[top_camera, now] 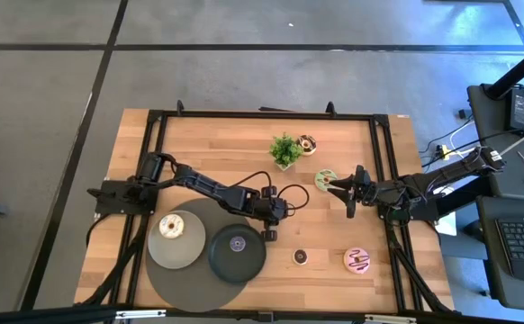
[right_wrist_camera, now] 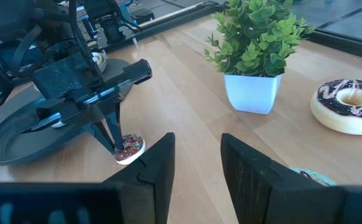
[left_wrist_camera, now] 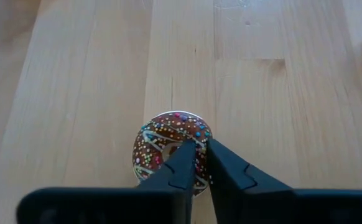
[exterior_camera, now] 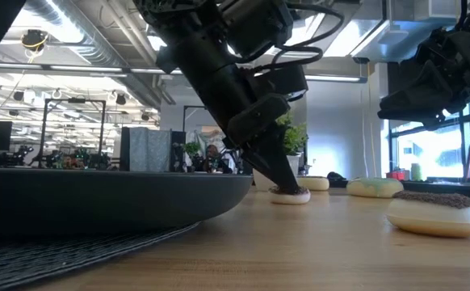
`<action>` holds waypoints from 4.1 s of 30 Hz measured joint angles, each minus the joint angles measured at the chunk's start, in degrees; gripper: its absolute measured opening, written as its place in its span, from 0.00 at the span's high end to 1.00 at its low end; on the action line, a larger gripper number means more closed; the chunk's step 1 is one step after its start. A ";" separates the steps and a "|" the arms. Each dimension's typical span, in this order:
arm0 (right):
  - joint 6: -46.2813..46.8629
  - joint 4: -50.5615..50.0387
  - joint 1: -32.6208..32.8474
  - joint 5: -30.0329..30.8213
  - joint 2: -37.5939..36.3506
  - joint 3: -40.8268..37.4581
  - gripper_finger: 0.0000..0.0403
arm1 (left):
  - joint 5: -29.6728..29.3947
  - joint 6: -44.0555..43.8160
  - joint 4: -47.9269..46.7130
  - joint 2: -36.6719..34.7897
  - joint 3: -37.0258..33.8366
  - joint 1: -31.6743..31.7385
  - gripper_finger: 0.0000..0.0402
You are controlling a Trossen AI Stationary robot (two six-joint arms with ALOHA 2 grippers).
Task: Pick & Place donuts
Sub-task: Put the small brown donut on the black plate, then put the small dark brown donut on the black plate
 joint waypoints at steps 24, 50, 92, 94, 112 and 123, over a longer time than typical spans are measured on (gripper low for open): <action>0.00 -0.34 -0.02 -0.48 -0.02 -0.02 0.67 | -8.23 -35.07 -27.88 -18.90 0.02 -25.33 0.99; 1.27 -0.44 -0.02 0.00 -0.02 -0.02 0.67 | -21.63 -57.90 -28.57 -12.26 -6.12 -34.63 0.98; 1.22 -1.29 0.00 0.04 -0.01 -0.02 0.67 | -19.43 -57.17 -26.86 -12.22 -6.25 -33.27 0.98; 1.22 -1.27 0.00 0.04 -0.02 -0.02 0.67 | -19.39 -57.19 -26.84 -12.22 -6.25 -33.27 0.98; 1.03 -1.29 0.00 0.04 -0.02 -0.02 0.67 | -18.37 -57.01 -26.62 -12.20 -6.27 -32.38 0.86; 1.05 -1.28 -0.01 0.04 -0.02 -0.02 0.67 | -17.93 -51.43 -26.38 -14.96 -2.62 -30.01 0.78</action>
